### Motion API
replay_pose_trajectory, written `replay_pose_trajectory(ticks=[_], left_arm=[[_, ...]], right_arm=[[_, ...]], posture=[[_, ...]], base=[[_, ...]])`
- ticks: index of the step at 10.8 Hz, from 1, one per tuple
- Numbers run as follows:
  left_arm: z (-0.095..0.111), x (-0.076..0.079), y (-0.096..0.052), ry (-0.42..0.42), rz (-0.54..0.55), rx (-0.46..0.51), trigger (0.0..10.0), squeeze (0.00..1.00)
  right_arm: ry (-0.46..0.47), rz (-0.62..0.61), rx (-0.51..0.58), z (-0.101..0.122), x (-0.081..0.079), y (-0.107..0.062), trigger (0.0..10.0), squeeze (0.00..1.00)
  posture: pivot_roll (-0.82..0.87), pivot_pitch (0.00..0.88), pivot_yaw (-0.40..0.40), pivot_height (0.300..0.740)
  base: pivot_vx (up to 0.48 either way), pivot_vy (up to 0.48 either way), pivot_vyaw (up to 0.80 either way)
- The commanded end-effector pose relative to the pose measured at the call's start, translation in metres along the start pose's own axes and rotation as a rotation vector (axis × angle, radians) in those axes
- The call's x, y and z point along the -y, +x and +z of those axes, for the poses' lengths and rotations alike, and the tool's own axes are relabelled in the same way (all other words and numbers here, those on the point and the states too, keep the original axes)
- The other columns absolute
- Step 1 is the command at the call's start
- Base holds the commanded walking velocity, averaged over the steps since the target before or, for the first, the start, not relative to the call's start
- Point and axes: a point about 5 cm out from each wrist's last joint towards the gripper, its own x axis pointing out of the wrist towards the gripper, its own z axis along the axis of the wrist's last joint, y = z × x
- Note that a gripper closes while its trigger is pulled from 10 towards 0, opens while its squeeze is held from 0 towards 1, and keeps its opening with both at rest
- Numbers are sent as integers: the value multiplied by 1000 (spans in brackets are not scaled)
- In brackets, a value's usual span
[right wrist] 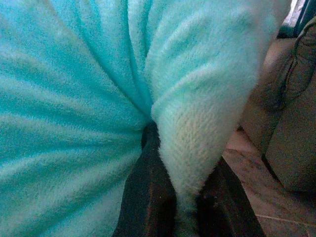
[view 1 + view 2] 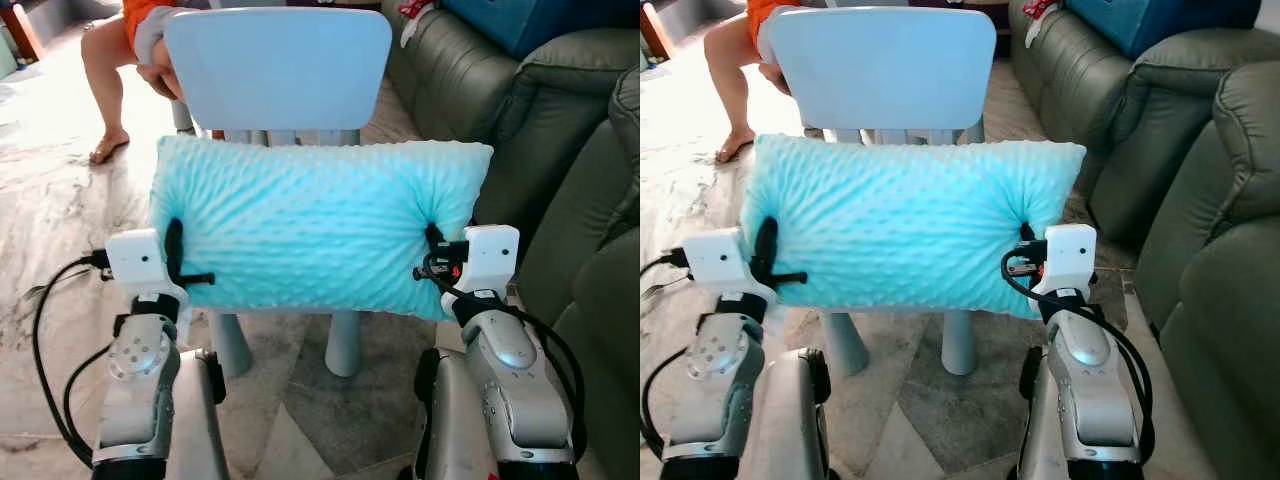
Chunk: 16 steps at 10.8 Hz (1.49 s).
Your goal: Move the pillow to the sofa
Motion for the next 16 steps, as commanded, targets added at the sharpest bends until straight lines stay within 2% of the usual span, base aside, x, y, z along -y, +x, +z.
replay_pose_trajectory(ticks=[1, 8, 12, 16], left_arm=[[-1, -4, 0, 10, 18, -7, 0, 0], [-4, 0, 1, 1, 6, -17, 0, 0], [-2, 2, 2, -7, 1, -12, 0, 0], [-4, 3, 2, -6, -7, -14, 0, 0]], right_arm=[[-3, -53, 35, 10, 9, 3, 0, 0], [10, -48, 33, 11, 11, 2, 0, 0], [17, -43, 35, 12, 12, 3, 0, 0], [24, -44, 35, 12, 13, 4, 0, 0]], posture=[[-121, 0, 10, 380], [-134, 0, 11, 380], [-130, 0, 6, 424], [-131, 0, 7, 499]], base=[[0, 0, 0], [0, 0, 0], [0, 0, 0], [0, 0, 0]])
